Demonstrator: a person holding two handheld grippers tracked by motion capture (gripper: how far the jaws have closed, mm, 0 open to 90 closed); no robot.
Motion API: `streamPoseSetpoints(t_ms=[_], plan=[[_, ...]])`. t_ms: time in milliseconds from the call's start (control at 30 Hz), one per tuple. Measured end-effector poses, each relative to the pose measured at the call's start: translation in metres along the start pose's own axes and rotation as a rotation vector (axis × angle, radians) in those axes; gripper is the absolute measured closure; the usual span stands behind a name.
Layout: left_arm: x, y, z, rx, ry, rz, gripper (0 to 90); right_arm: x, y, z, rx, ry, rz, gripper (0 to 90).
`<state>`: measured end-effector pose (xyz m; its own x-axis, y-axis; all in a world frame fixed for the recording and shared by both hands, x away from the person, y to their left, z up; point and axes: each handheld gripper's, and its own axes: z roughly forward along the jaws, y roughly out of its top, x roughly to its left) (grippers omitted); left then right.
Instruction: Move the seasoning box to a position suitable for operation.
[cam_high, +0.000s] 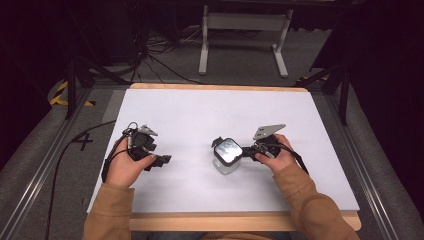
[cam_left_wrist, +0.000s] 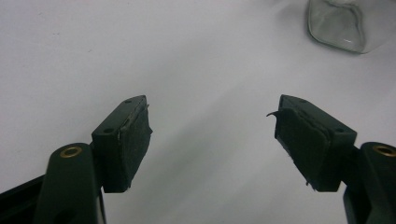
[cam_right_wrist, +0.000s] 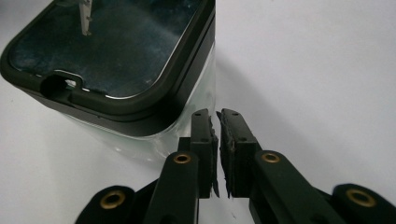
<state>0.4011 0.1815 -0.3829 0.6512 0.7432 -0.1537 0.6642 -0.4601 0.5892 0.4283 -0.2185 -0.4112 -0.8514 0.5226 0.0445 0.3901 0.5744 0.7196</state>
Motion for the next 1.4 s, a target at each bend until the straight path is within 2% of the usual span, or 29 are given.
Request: streamPoseSetpoints(t_ms=[300, 400, 600, 967, 1033, 1400], plan=[[0.001, 0.0, 0.0, 0.003, 0.002, 0.0, 27.1, 0.002, 0.0, -0.001, 0.02, -0.01, -0.004, 84.4], [0.001, 0.0, 0.0, 0.004, -0.001, -0.017, 27.2, 0.004, 0.0, -0.002, 0.029, -0.01, -0.003, 84.4], [0.001, 0.005, 0.003, 0.006, -0.007, 0.005, 27.3, 0.009, -0.002, -0.001, 0.061, 0.004, -0.017, 84.4], [-0.005, 0.018, 0.013, 0.015, -0.034, 0.039, 27.4, 0.024, -0.006, -0.001, 0.089, 0.019, -0.039, 84.4], [-0.006, 0.02, 0.014, 0.014, -0.038, 0.045, 27.4, 0.029, -0.007, 0.002, 0.103, 0.036, -0.05, 84.3], [-0.007, 0.022, 0.016, 0.022, -0.044, 0.053, 27.4, 0.038, -0.007, 0.009, 0.133, 0.045, -0.071, 83.2]])
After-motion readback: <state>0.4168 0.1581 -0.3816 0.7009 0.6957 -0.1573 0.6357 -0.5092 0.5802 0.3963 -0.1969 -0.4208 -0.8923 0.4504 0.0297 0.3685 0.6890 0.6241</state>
